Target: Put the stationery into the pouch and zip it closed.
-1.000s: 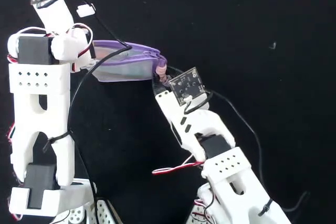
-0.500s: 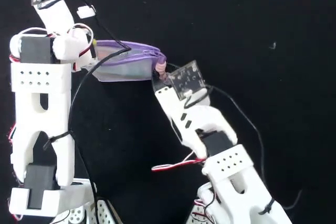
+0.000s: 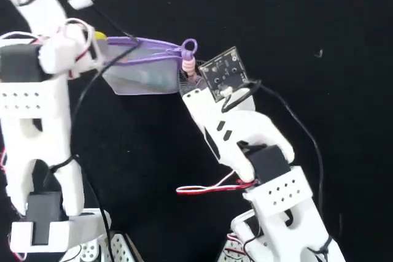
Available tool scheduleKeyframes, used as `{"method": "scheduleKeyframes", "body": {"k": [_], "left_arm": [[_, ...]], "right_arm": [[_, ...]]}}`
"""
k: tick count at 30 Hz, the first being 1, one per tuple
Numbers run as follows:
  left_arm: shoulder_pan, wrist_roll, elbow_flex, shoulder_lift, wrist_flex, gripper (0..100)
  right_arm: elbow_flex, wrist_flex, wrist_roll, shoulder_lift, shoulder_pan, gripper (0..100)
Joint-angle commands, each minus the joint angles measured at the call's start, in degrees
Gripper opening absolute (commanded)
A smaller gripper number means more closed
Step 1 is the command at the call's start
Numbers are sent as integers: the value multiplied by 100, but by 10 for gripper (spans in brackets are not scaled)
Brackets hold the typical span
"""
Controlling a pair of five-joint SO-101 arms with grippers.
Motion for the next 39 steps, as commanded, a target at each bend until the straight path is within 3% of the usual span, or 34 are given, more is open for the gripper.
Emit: {"method": "scheduleKeyframes", "body": {"k": [1,6,14,21,33,39], "left_arm": [[-356,44,-892,-97,202,189],[-549,18,-1349,-105,308,190],[-505,35,-549,-114,308,190],[-558,44,-365,-114,308,190],[-558,44,4,-53,281,190],[-532,44,127,-53,114,189]], "right_arm": [[-673,308,35,-180,53,11],[-919,501,35,-171,53,11],[-1367,703,765,-163,-290,11],[-2149,932,800,163,-316,11],[-5174,3481,800,1516,-316,11],[-6387,4149,791,2580,-316,11]]}}
